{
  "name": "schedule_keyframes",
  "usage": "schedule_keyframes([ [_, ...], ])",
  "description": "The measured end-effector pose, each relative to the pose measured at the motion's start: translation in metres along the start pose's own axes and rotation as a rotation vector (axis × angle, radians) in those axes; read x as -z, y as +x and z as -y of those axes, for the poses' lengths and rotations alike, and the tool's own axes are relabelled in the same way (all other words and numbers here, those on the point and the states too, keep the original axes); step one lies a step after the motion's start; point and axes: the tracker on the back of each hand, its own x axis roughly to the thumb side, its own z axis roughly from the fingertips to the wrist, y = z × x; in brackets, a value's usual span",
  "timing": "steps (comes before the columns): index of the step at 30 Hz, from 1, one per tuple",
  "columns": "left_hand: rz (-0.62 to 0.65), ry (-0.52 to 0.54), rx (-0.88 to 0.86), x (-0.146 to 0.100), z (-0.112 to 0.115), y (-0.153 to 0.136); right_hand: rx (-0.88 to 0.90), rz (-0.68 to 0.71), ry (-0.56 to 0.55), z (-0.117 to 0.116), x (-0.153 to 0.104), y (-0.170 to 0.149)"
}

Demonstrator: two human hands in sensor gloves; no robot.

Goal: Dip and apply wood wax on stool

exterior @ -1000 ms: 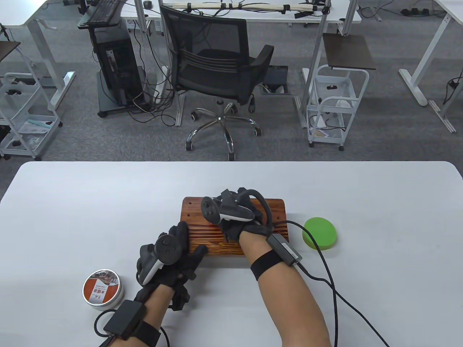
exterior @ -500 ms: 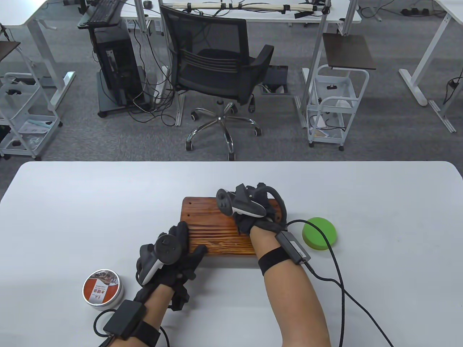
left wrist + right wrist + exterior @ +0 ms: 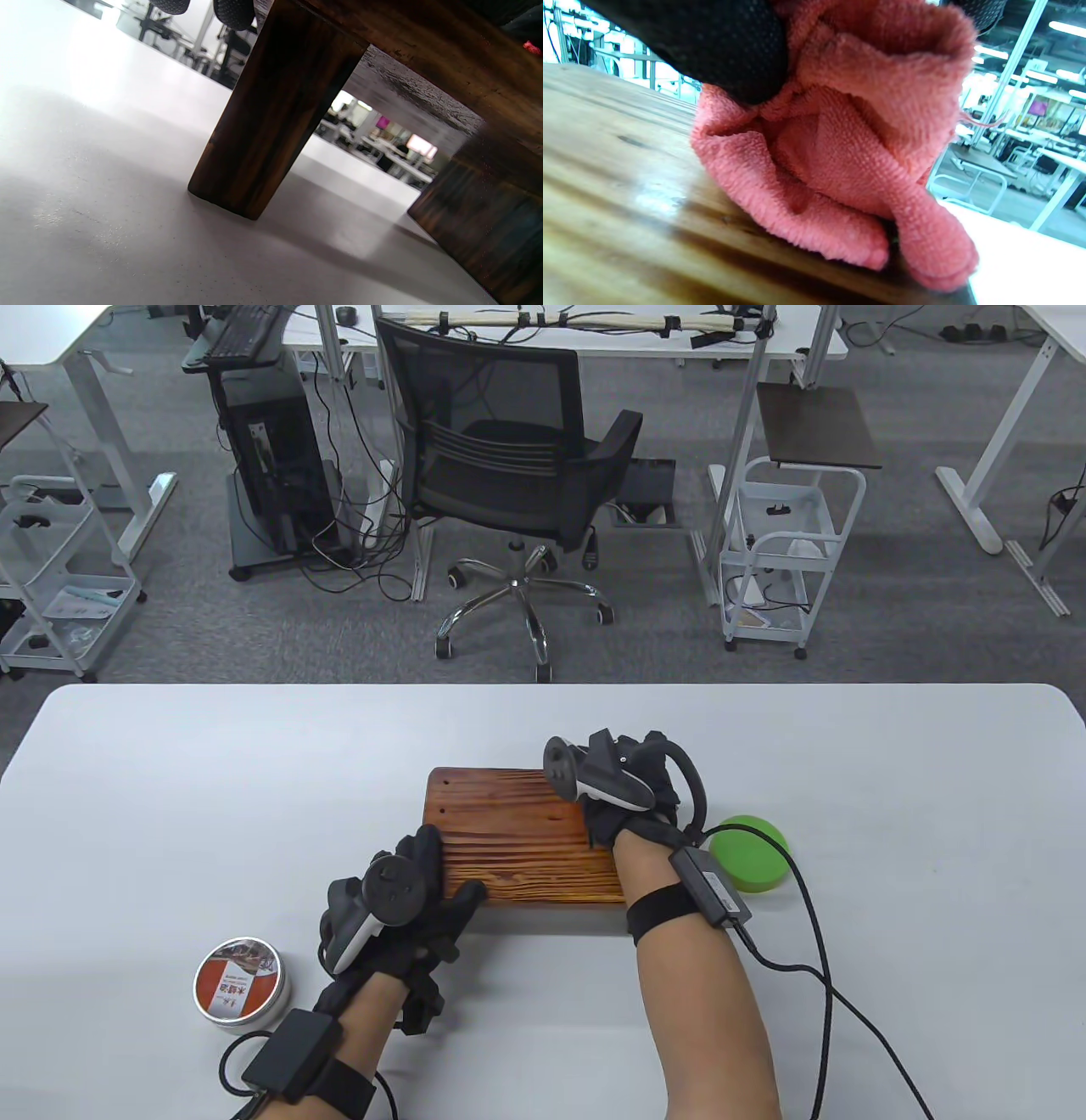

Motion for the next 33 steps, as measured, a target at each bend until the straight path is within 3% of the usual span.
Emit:
schedule_keyframes([
  [8,0.001,0.001,-0.001,0.0,0.0,0.0,-0.035,0.218,-0.01,0.009,-0.023,0.038],
  [11,0.0,0.0,-0.001,0.0,0.0,0.0,-0.034,0.182,-0.021,0.008,-0.021,0.029],
  [19,0.002,0.001,-0.001,0.0,0.0,-0.001,-0.05,-0.085,-0.001,-0.005,-0.005,-0.021],
  [23,0.003,0.001,0.0,0.0,0.0,-0.001,0.02,0.034,0.054,-0.003,-0.009,-0.009],
  [27,0.004,0.001,-0.003,0.0,0.0,-0.001,0.019,0.166,0.042,0.003,-0.024,0.004],
  [30,0.003,0.001,-0.003,0.0,0.0,-0.001,-0.006,0.126,0.01,0.001,-0.024,-0.005],
  [33,0.002,0.0,-0.003,0.0,0.001,-0.001,-0.029,0.0,-0.001,-0.006,-0.017,-0.026],
])
